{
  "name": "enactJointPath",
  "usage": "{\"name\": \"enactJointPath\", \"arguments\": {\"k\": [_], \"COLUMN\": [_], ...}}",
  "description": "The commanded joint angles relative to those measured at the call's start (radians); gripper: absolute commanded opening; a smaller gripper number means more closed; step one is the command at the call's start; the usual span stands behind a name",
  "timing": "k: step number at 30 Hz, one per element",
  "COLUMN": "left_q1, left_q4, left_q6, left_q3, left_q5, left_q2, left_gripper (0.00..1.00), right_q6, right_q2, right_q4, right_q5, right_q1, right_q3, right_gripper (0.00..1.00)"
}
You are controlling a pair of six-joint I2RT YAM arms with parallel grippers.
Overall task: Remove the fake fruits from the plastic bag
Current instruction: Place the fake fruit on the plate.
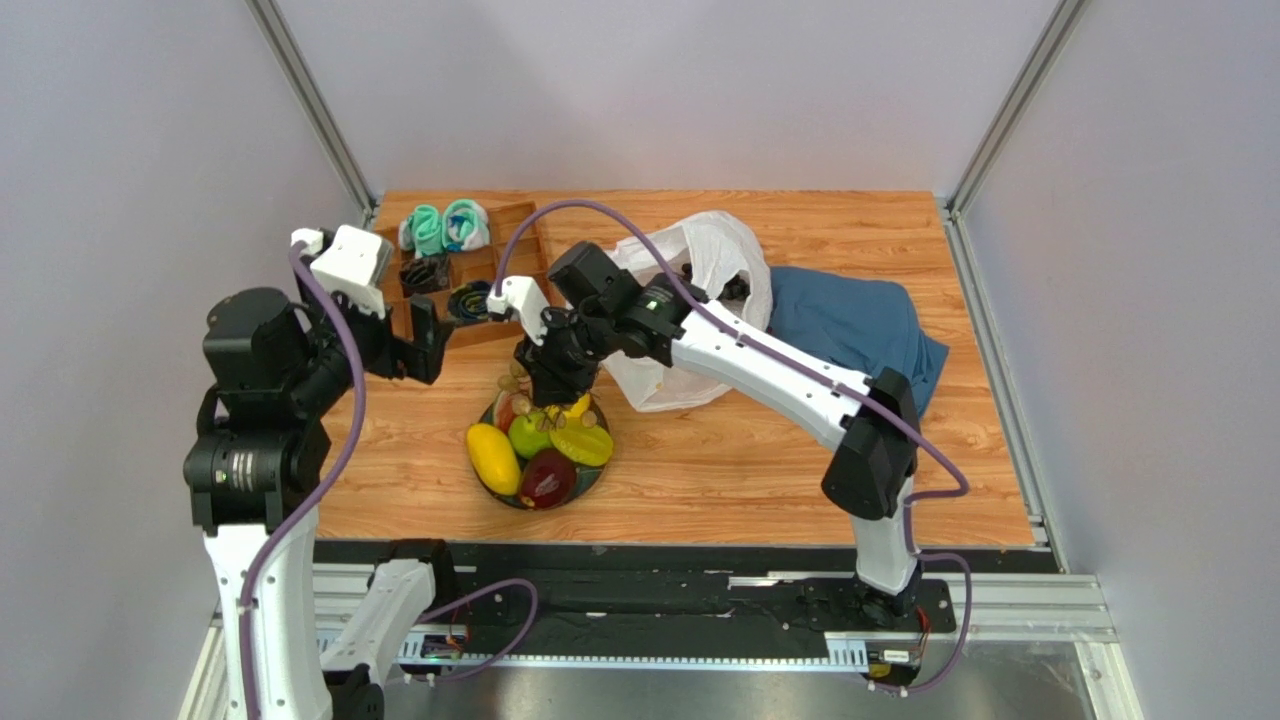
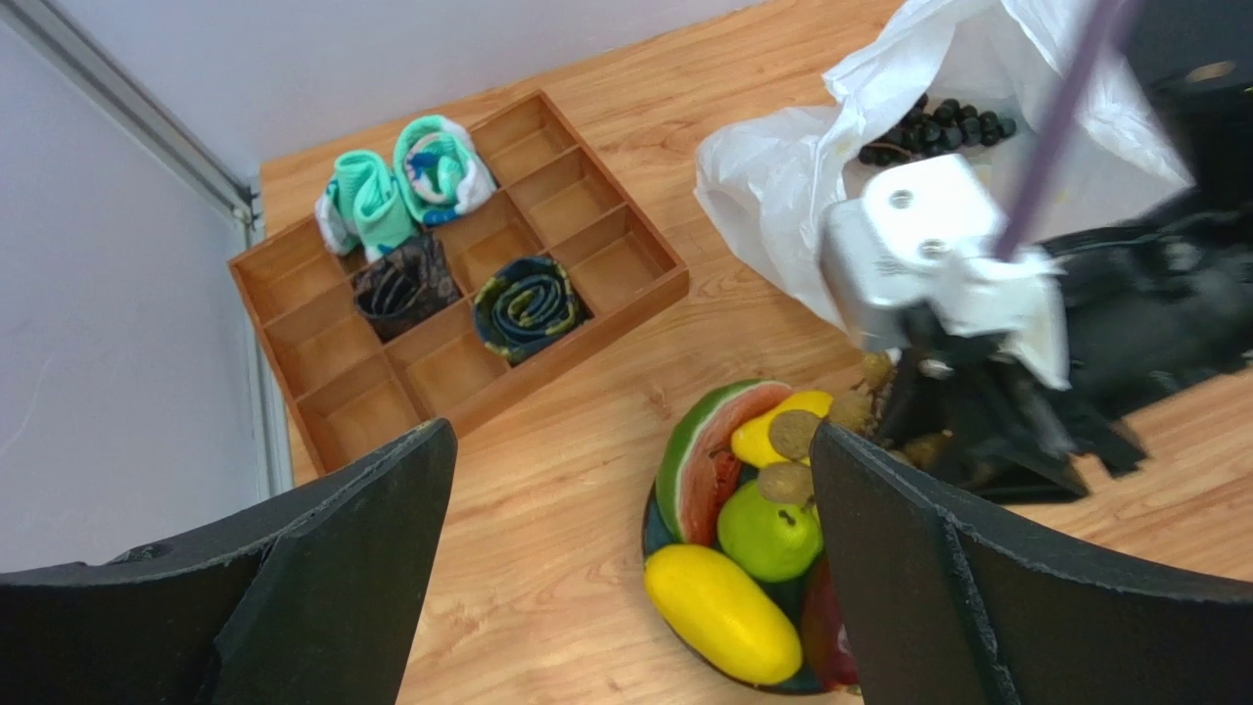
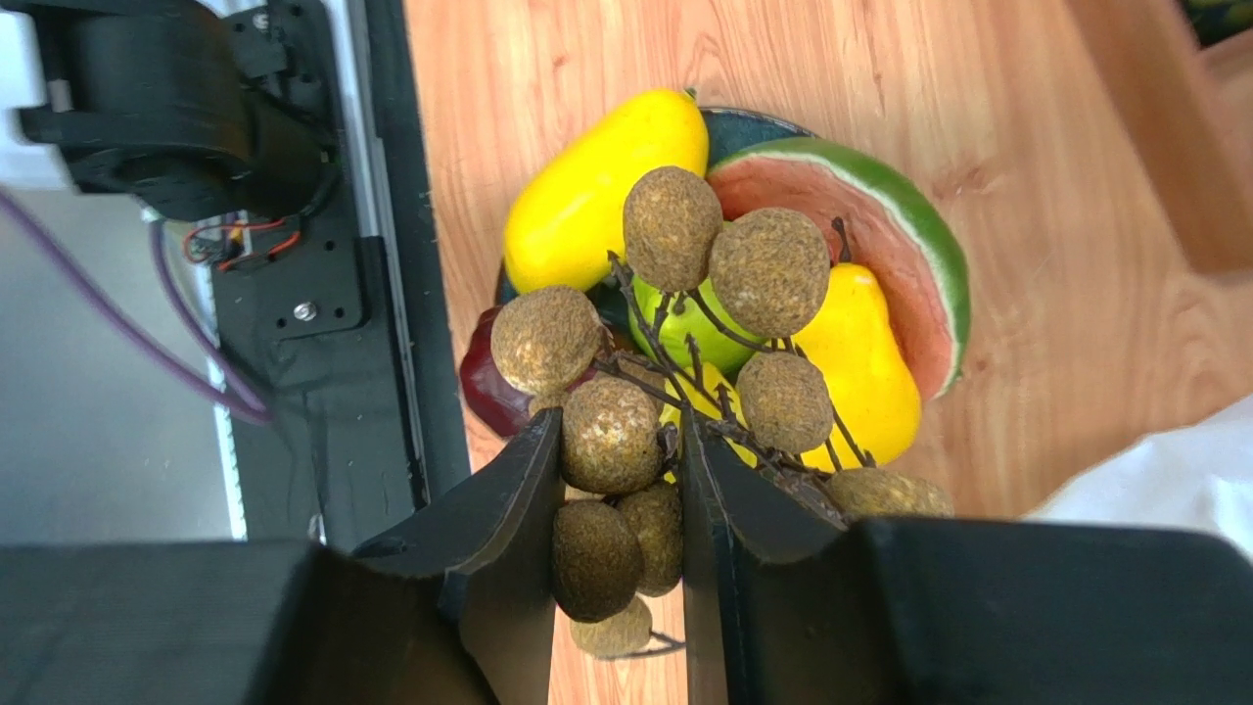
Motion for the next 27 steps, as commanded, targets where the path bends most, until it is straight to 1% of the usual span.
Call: {"name": "enactJointPath", "arguments": {"k": [1,6,12,19,21,22,24,25,27], "left_q1": [0.042,0.075,0.118,0.126,0.128,0.128,0.129,0.129,0.129], "left_q4": [-0.031,-0.035,-0.026,-0.023,-0.022,-0.018,-0.015,-0.011,-0.002], "left_q6": [-0.025,-0.043,-0.082,-0.086,-0.088,-0.089,-0.091,-0.092,-0.097], "left_q3": [-0.019,-0.061,-0.07,-0.073,-0.078,-0.079,-0.085,-0.085,-0.093], "left_q5": [0.045,0.062,0.127,0.143,0.148,0.15,0.154,0.162,0.177], "left_q2": [-0.055,-0.086,-0.083,-0.07,-0.067,-0.067,-0.064,-0.064,-0.061], "left_gripper": [0.99,0.99,0.98,0.97,0.97,0.97,0.97,0.97,0.97], "right_q6": [0.058,0.053,0.058,0.048,0.053,0.058,0.076,0.09,0.094], "right_q2": [0.032,0.082,0.13,0.171,0.175,0.173,0.167,0.15,0.124], "right_q4": [0.032,0.04,0.048,0.055,0.058,0.06,0.065,0.069,0.072], "right_q5": [0.043,0.049,0.061,0.096,0.093,0.092,0.092,0.093,0.092], "right_q1": [0.012,0.046,0.059,0.061,0.058,0.059,0.063,0.063,0.069], "right_q3": [0.045,0.055,0.062,0.081,0.082,0.084,0.087,0.091,0.097], "right_gripper": [0.2,0.21,0.21,0.2,0.23,0.35,0.49,0.67,0.8]}}
